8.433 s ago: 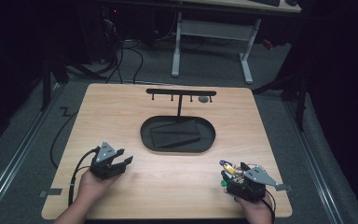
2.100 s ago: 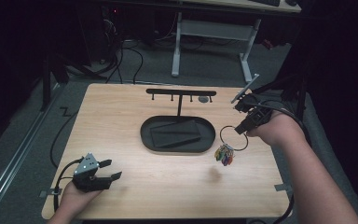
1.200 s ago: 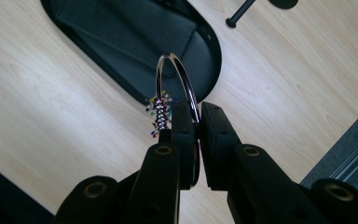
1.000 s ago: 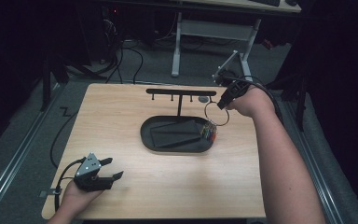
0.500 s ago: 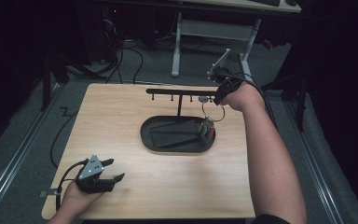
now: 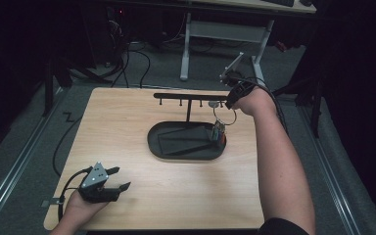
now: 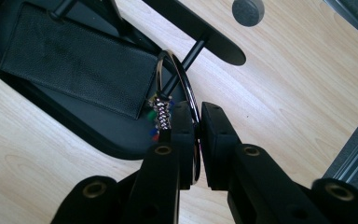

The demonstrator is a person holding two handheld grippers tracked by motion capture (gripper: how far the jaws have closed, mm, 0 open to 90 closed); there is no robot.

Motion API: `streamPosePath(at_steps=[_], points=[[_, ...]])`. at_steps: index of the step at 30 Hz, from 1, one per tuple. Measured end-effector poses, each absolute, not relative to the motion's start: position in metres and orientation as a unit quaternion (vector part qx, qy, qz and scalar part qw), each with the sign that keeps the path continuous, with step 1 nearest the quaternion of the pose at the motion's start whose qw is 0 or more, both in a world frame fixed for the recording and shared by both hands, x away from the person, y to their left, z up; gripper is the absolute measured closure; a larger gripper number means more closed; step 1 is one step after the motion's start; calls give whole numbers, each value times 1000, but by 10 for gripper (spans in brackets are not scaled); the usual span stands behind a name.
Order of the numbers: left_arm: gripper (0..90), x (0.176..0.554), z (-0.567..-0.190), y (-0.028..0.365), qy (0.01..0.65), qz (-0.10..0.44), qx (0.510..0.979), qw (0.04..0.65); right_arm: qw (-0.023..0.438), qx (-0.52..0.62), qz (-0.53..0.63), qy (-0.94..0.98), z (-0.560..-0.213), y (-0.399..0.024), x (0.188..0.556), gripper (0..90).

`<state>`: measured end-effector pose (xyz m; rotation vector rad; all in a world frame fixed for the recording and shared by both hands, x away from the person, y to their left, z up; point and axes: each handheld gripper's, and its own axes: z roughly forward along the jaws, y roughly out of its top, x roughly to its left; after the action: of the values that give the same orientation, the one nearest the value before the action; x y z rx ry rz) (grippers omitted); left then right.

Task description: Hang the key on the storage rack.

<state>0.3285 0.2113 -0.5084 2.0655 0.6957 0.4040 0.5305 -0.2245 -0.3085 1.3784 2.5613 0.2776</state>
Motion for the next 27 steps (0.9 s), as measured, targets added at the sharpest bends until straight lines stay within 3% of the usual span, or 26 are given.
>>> streamPosePath(at_steps=[17,27], points=[[308,328,-508,212,280,165,832,449,130,471,111,866,-306,-211,535,790],[308,327,-507,209,277,163,834,448,132,464,117,868,-301,-206,524,711]])
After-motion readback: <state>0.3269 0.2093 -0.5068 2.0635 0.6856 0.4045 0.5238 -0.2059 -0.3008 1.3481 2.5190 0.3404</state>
